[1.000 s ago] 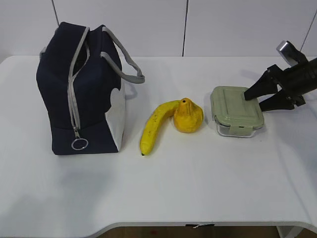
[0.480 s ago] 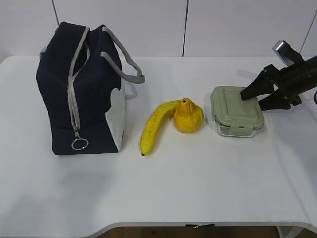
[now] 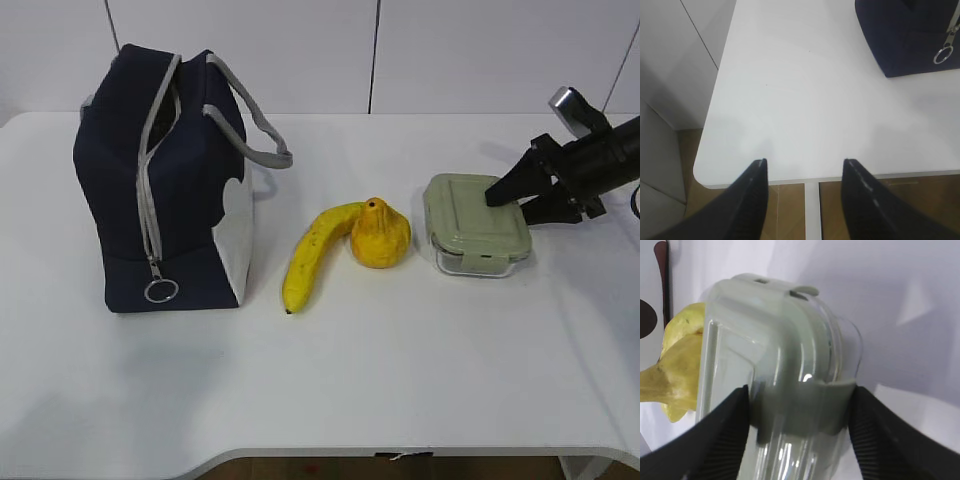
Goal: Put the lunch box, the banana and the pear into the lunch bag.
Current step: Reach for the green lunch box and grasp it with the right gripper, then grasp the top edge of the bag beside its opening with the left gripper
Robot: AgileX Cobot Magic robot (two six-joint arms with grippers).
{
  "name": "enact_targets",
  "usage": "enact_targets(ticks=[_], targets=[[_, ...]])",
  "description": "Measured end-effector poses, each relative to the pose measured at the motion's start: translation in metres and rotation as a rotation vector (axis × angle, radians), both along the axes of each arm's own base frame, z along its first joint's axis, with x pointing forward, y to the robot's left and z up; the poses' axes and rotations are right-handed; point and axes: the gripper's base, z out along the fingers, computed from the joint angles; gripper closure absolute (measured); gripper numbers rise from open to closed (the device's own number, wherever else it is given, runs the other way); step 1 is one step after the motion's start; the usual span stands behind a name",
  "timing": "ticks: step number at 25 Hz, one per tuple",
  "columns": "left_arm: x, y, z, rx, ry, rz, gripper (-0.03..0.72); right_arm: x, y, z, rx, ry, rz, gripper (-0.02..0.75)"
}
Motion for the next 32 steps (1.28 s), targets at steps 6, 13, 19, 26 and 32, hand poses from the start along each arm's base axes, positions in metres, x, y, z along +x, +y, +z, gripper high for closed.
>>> enact_targets(ticks=[6,13,19,26,32], targets=[[0.000,0.000,0.000,0.000,0.000,0.000,0.321,0.001,0.001,0.001,0.026,0.002,-0.008,0.337],[0.000,0.000,0.000,0.000,0.000,0.000,0.321,0.001,0.002,0.001,0.031,0.006,-0.011,0.355],[0.000,0.000,0.000,0.000,0.000,0.000,0.321,0.001,0.002,0.001,0.036,0.004,-0.013,0.362],[0.000,0.000,0.000,0.000,0.000,0.000,0.321,0.001,0.002,0.001,0.045,0.010,-0.020,0.363],[0.000,0.000,0.000,0.000,0.000,0.000,0.321,0.000,0.001,0.013,0.013,-0.018,-0.021,0.365]])
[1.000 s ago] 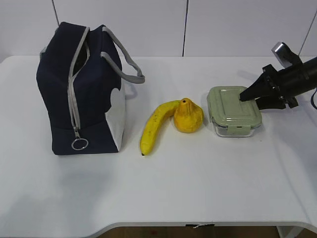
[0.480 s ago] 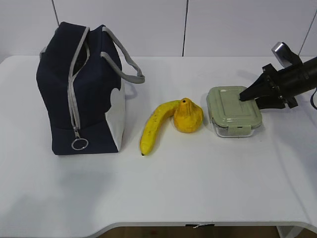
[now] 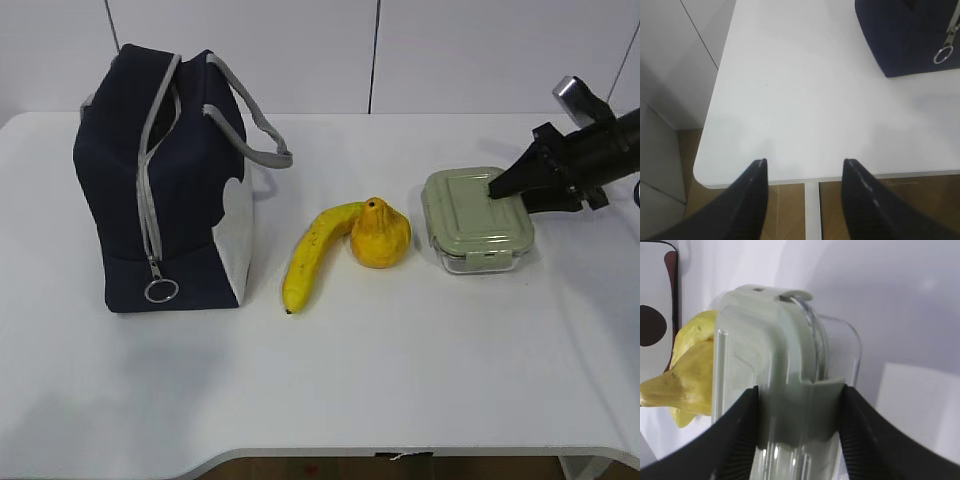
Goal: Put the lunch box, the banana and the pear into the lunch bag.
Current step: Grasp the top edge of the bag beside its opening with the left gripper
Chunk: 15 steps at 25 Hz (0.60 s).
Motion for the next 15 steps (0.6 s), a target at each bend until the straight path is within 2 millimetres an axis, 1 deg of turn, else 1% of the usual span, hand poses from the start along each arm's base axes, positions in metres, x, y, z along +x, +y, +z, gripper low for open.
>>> enact_targets(ticks=[5,12,14,15], targets=[[0.000,0.000,0.000,0.000,0.000,0.000,0.321,-0.001,0.000,0.009,-0.009,-0.017,-0.007,0.365],[0.000,0.000,0.000,-0.001,-0.002,-0.001,0.321,-0.004,0.002,0.033,0.000,-0.047,-0.035,0.366],[0.002,-0.001,0.001,-0.007,0.000,-0.005,0.321,-0.004,0.002,0.036,0.007,-0.034,-0.052,0.367],[0.003,-0.002,0.004,-0.015,-0.013,-0.011,0.321,-0.004,0.002,0.037,0.012,-0.031,-0.058,0.367]])
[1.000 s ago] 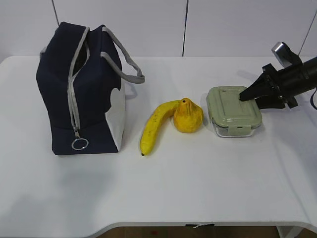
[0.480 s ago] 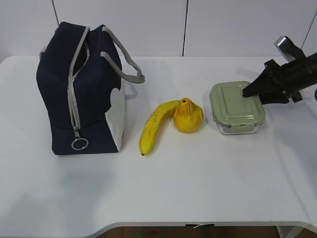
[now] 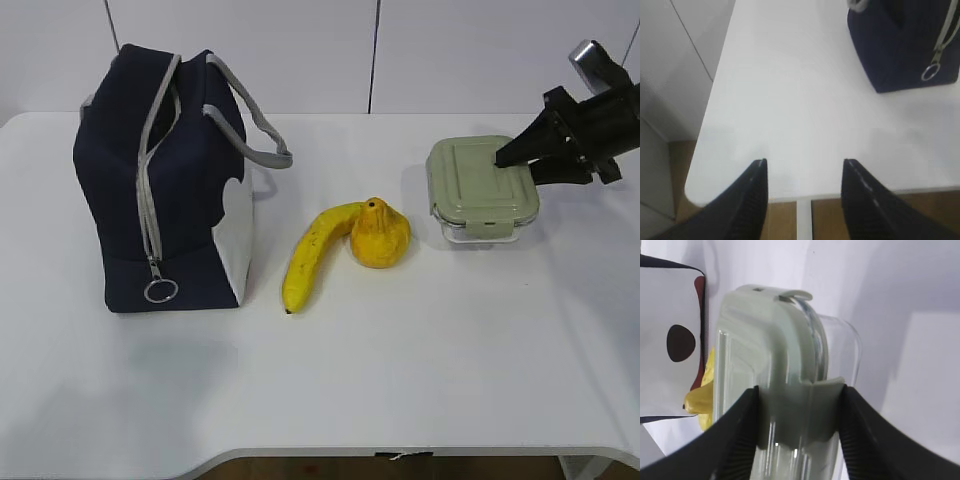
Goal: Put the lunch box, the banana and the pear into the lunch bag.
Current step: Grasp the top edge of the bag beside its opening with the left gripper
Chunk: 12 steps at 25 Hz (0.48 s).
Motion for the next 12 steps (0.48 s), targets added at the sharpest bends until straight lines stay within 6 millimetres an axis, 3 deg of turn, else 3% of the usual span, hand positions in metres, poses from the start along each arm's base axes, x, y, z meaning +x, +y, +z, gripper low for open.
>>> enact_targets(ticks=[2,5,12], targets=[[0.007,-0.003,0.011,-0.027,-0.045,-0.019,0.321,0.000,0.000,0.000,0.006,0.012,-0.011,0.368],[0.033,-0.008,0.030,-0.087,-0.092,-0.050,0.321,0.000,0.000,0.000,0.014,0.022,-0.021,0.369],[0.123,-0.021,0.063,-0.291,-0.053,-0.076,0.321,0.000,0.000,0.000,0.018,0.025,-0.025,0.369]])
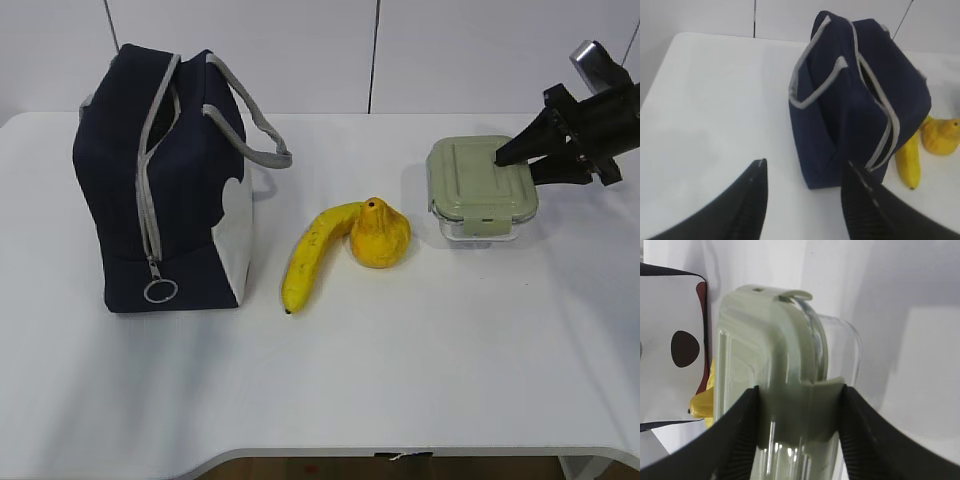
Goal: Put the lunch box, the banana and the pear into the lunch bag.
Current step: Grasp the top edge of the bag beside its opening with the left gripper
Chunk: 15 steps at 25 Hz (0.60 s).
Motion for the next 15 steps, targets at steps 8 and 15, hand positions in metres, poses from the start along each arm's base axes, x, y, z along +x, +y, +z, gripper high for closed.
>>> enact_targets(ticks=[8,15], targets=[[0.112,-0.011,0.005,-0.083,0.145,-0.058,0.308,0.000,0.001,0.000,0.002,0.000,0.001,0.369],[0.194,-0.032,-0.012,-0.121,0.225,-0.148,0.243,0.000,0.001,0.000,0.002,0.001,0.000,0.369]])
